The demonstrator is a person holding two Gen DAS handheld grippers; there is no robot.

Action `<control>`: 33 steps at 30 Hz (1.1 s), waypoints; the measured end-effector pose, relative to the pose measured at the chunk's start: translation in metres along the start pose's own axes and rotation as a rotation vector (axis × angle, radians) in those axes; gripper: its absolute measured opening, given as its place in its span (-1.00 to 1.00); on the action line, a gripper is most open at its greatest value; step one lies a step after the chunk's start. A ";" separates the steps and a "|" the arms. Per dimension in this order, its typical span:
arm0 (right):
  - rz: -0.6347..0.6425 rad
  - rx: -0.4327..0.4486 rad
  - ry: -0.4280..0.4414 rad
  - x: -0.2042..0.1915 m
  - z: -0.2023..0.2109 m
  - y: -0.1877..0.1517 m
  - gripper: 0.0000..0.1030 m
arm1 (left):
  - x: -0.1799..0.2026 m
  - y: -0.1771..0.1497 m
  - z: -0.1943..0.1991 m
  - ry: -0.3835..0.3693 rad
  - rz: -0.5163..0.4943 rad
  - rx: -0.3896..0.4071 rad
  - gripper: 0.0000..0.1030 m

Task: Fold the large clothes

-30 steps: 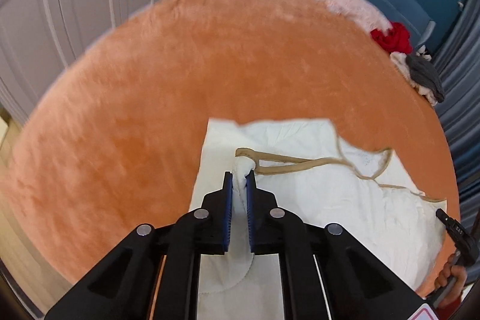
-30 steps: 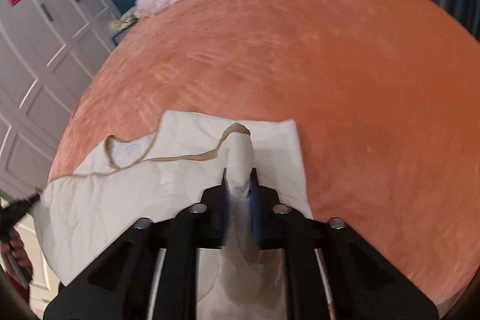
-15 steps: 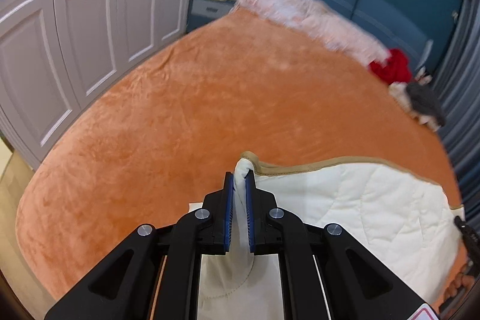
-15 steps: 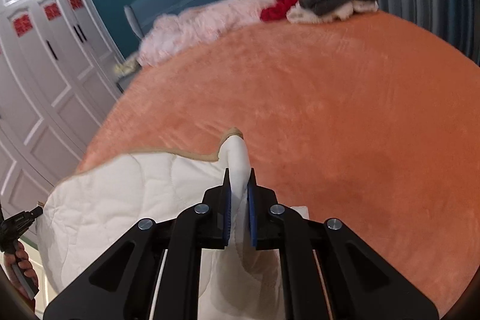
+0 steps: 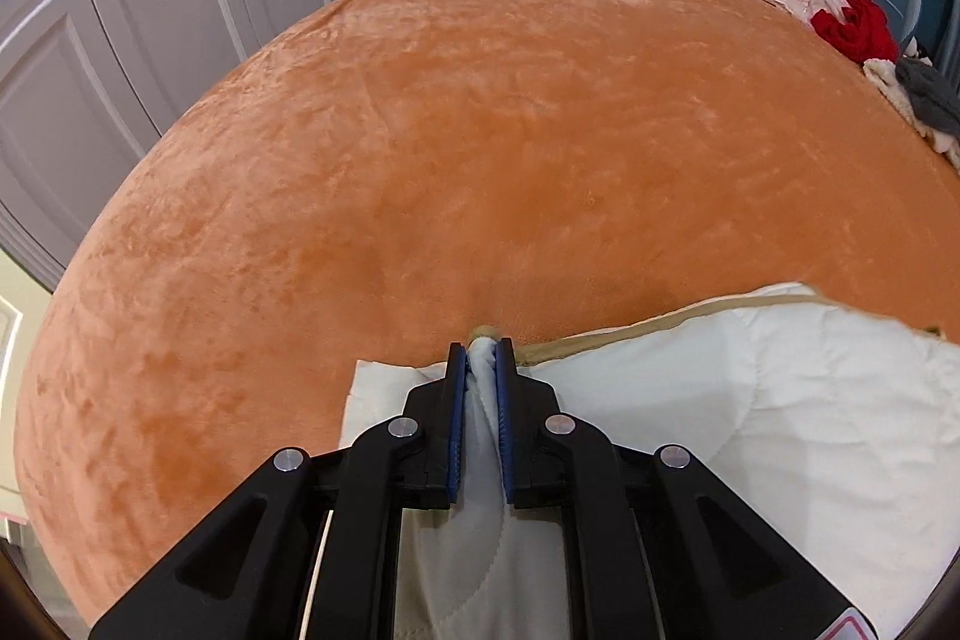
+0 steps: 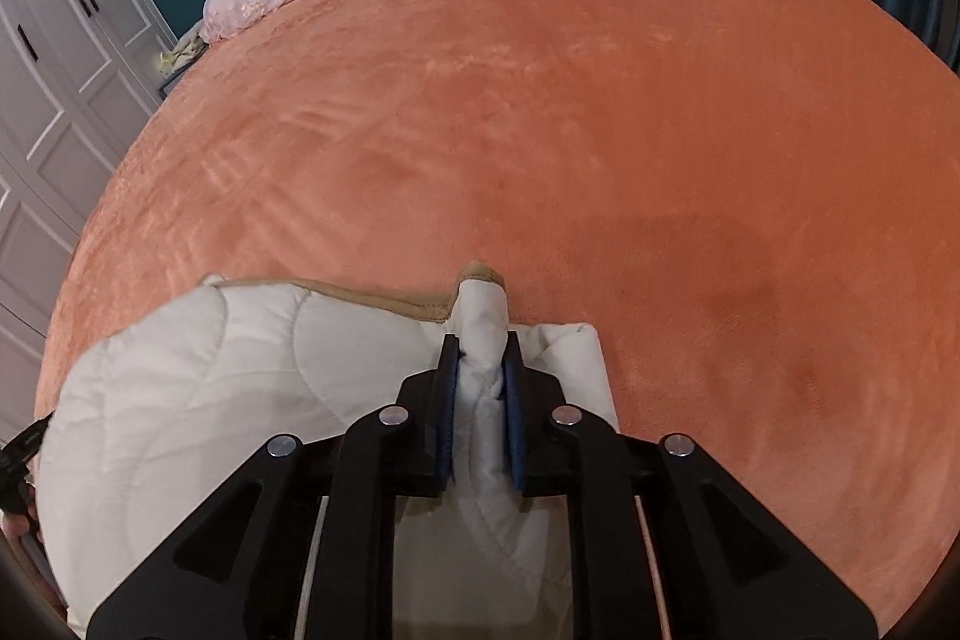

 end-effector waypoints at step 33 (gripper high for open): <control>0.315 -0.004 0.176 -0.156 0.057 -0.056 -0.29 | 0.166 -0.036 0.011 -0.189 -0.165 -0.058 -0.25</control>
Point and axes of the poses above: each gripper's, at about its wrist camera, not at the fingertips, and z roughly against the way its jaws point, x to its right, y to its top, the point moved 6 cm from there along -z, roughly the way its jaws point, and after that the axes turned 11 degrees about -y, right-handed, at the moved point
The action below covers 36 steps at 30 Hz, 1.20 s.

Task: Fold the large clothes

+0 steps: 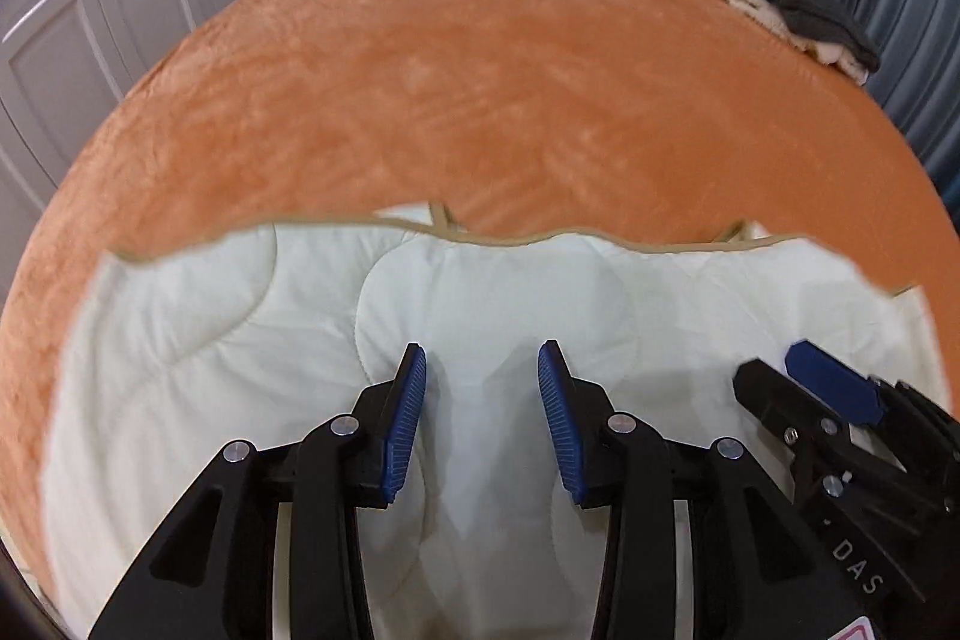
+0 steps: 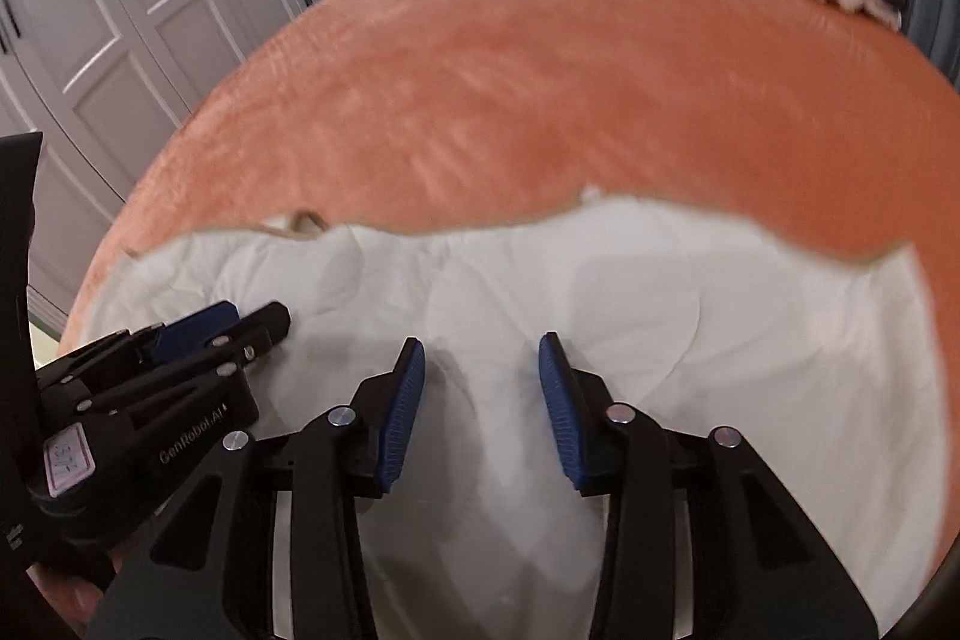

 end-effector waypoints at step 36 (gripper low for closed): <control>0.075 -0.039 0.010 -0.020 0.081 -0.102 -0.46 | 0.000 -0.097 0.076 0.001 0.032 0.049 -0.19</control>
Point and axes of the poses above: each gripper's, at about its wrist camera, not at the fingertips, and z roughly against the way its jaws point, x to its right, y to its top, the point moved 6 cm from there along -z, roughly the way its jaws point, and after that the axes turned 11 degrees about -y, right-handed, at the moved point
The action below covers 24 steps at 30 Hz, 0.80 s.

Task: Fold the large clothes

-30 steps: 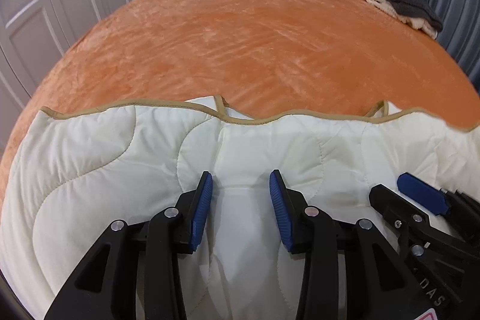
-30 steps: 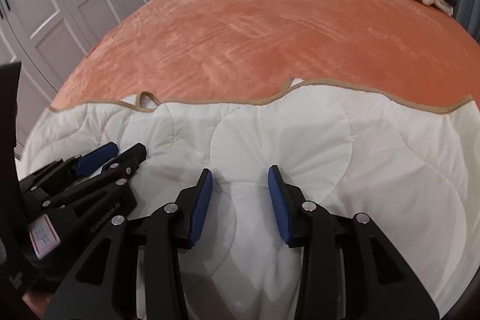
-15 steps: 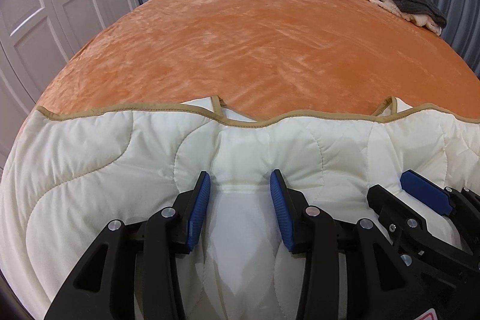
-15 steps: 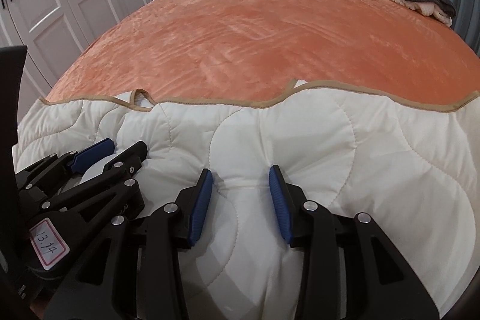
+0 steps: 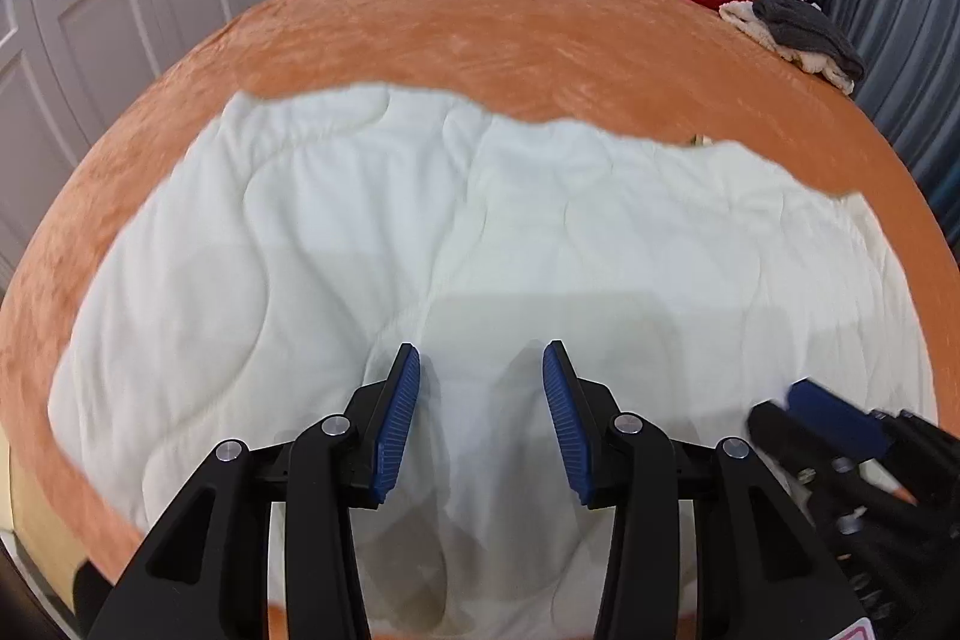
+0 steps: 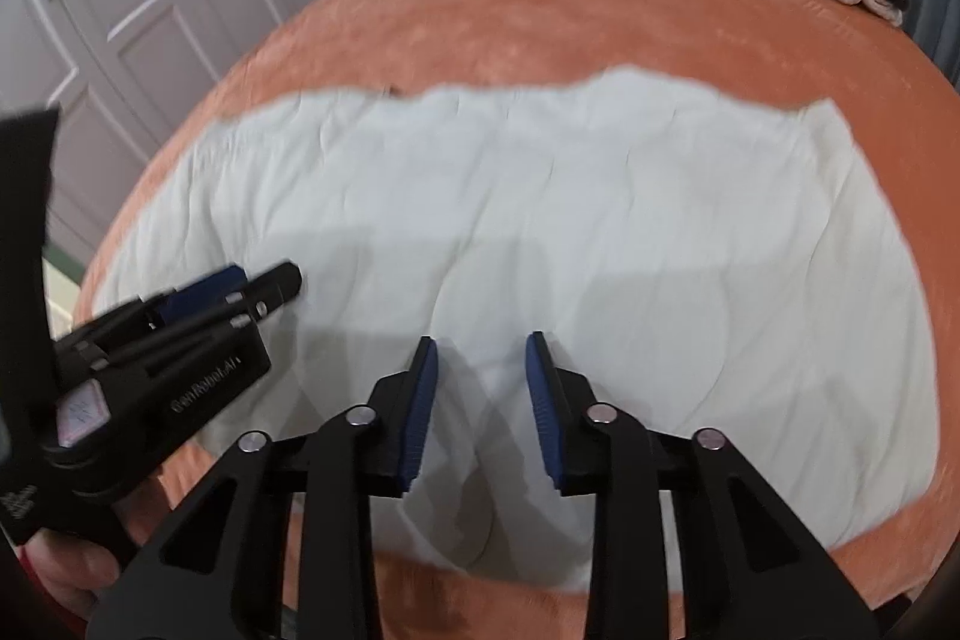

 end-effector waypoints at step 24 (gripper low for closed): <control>0.027 0.040 0.012 -0.029 0.003 0.031 -0.45 | -0.084 -0.020 0.083 -0.022 0.314 0.134 0.37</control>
Point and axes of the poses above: each gripper's, at about its wrist camera, not at the fingertips, and z roughly against the way its jaws point, x to its right, y to its top, the point moved 6 cm from there along -z, roughly the way its jaws point, and after that the axes turned 11 degrees about -y, right-handed, at the moved point
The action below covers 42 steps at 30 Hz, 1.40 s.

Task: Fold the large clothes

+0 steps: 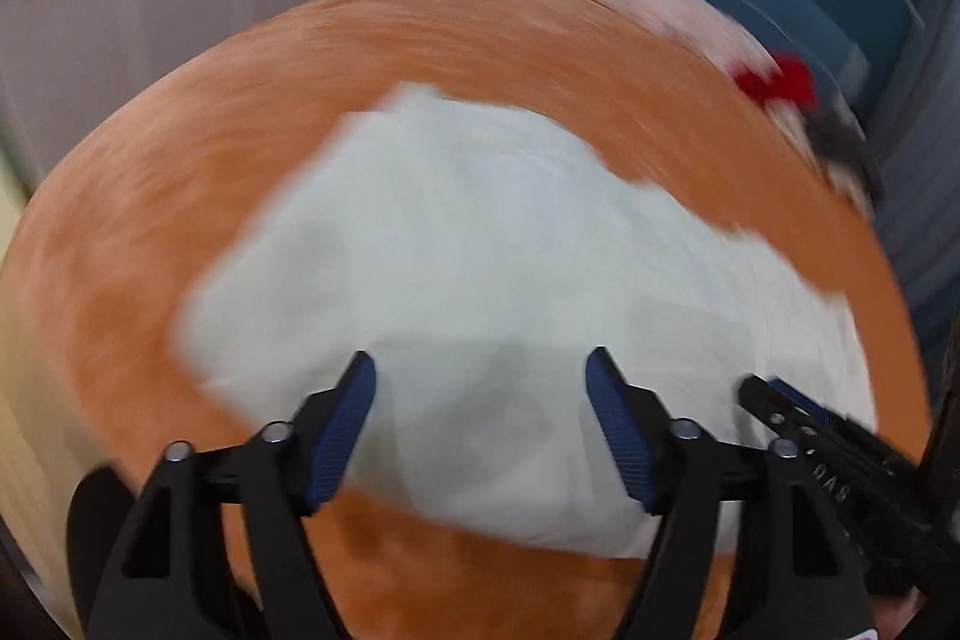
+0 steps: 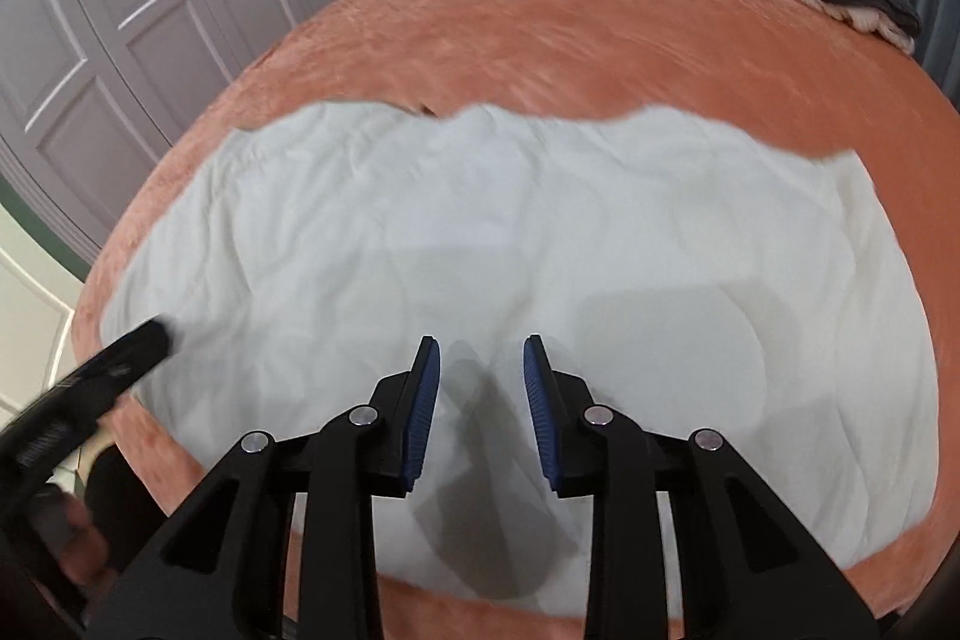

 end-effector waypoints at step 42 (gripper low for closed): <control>-0.088 -0.197 0.380 -0.060 0.035 -0.066 -0.90 | 0.110 0.032 0.125 -0.322 -0.222 0.041 -0.69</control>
Point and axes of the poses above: each gripper's, at about its wrist camera, not at the fingertips, and z roughly against the way its jaws point, x to its right, y to its top, the point moved 6 cm from there along -z, roughly the way its jaws point, and after that the axes turned 11 degrees about -y, right-handed, at the moved point
